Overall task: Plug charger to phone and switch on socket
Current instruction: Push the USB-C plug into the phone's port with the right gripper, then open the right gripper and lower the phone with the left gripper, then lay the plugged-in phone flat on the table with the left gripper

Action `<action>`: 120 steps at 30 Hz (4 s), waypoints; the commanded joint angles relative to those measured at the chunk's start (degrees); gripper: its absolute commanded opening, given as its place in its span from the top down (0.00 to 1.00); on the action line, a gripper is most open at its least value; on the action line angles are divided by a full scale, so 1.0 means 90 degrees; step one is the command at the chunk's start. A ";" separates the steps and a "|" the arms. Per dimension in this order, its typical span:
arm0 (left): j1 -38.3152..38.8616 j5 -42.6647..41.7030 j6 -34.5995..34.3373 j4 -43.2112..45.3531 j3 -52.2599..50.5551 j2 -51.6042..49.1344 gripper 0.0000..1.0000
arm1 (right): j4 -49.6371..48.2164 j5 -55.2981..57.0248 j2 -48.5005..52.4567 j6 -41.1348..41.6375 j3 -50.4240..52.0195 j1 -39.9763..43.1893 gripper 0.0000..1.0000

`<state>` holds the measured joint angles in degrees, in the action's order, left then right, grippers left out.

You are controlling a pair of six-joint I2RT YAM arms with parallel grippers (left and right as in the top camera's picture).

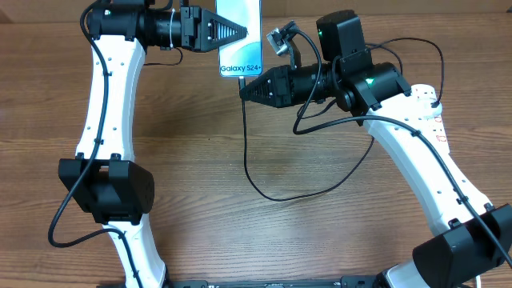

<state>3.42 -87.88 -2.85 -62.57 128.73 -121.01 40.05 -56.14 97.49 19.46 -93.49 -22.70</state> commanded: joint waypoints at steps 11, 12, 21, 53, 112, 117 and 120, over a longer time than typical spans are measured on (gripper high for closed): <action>0.0046 -0.0304 -0.0177 -0.0024 0.0085 0.0053 0.96 | -0.0556 0.0087 -0.0153 0.0131 -0.0121 0.0136 0.96; 0.0046 -0.0306 -0.0189 -0.0024 0.0085 0.0053 0.96 | -0.0600 0.0087 -0.0153 0.0153 -0.0121 0.0138 0.96; 0.0041 0.0114 -0.0233 -0.0024 0.0085 0.0053 0.96 | -0.0461 0.0092 -0.0153 0.0151 -0.0121 0.0138 0.74; 0.0753 0.4449 -0.0287 -0.1027 -0.1843 0.0041 0.96 | 0.2387 0.2973 -0.0153 0.0129 -0.0119 0.0170 0.00; 0.0767 0.5746 -0.1401 0.2178 -0.5217 0.0041 0.78 | 0.2613 0.3123 -0.0153 0.0124 -0.0119 0.0168 0.00; 0.0767 0.5962 -0.1399 0.2125 -0.5217 0.0041 0.71 | 0.2616 0.3147 -0.0153 0.0126 -0.0119 0.0168 0.00; 0.0767 0.6118 -0.1401 0.2101 -0.5217 0.0041 0.65 | 0.2618 0.3147 -0.0153 0.0126 -0.0119 0.0168 0.00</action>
<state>10.41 -33.95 -15.09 -43.53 81.82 -121.05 63.70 -28.16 97.49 20.95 -93.60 -21.41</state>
